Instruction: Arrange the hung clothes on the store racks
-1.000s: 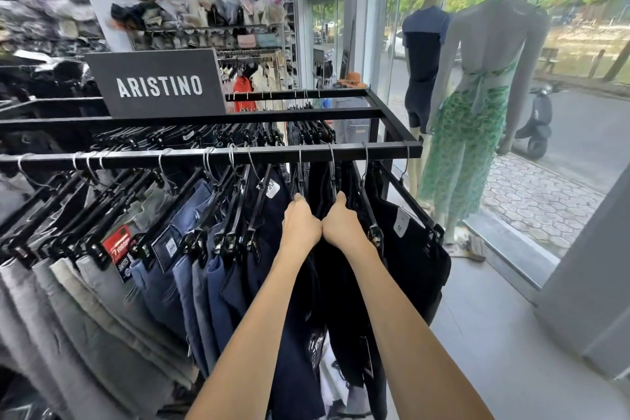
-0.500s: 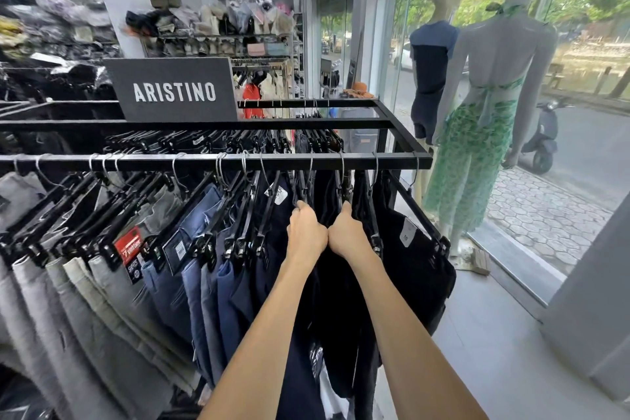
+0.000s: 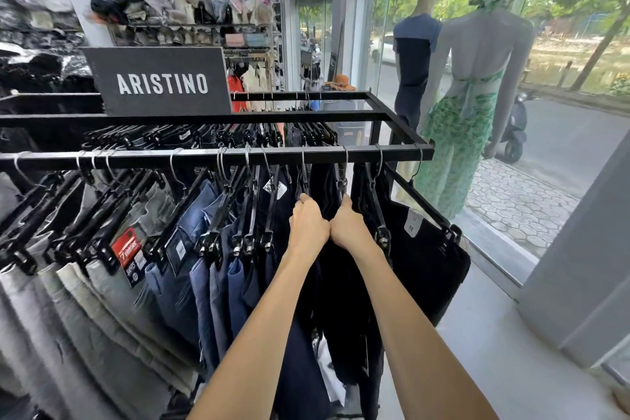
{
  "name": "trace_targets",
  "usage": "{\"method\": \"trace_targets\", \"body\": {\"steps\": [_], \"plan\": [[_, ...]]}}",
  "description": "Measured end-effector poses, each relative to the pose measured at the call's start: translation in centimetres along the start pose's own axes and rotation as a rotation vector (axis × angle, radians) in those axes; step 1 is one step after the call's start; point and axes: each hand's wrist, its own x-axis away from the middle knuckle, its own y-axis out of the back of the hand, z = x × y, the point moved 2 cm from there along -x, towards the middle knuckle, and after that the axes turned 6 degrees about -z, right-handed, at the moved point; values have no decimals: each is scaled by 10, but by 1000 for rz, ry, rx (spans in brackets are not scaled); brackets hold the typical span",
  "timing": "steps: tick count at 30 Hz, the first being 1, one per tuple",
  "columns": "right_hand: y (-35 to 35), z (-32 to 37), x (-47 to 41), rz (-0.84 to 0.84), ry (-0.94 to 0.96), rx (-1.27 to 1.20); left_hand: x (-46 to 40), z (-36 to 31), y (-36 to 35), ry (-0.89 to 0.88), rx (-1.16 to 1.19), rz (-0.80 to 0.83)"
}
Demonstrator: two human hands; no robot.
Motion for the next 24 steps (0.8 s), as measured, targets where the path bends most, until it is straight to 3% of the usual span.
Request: {"method": "trace_targets", "body": {"steps": [7, 10, 13, 15, 19, 24], "plan": [[6, 4, 5, -73, -9, 37, -1, 4, 6, -27, 22, -22], [14, 15, 16, -314, 95, 119, -2, 10, 32, -112, 19, -154], [12, 49, 33, -532, 329, 82, -7, 25, 69, -179, 19, -348], [-1, 74, 44, -493, 415, -79, -12, 42, 86, -121, -41, -359], [-46, 99, 47, -239, 289, -131, -14, 71, 92, 31, -115, -113], [-75, 90, 35, -91, 55, -119, -13, 82, 89, -73, -255, -64]]}}
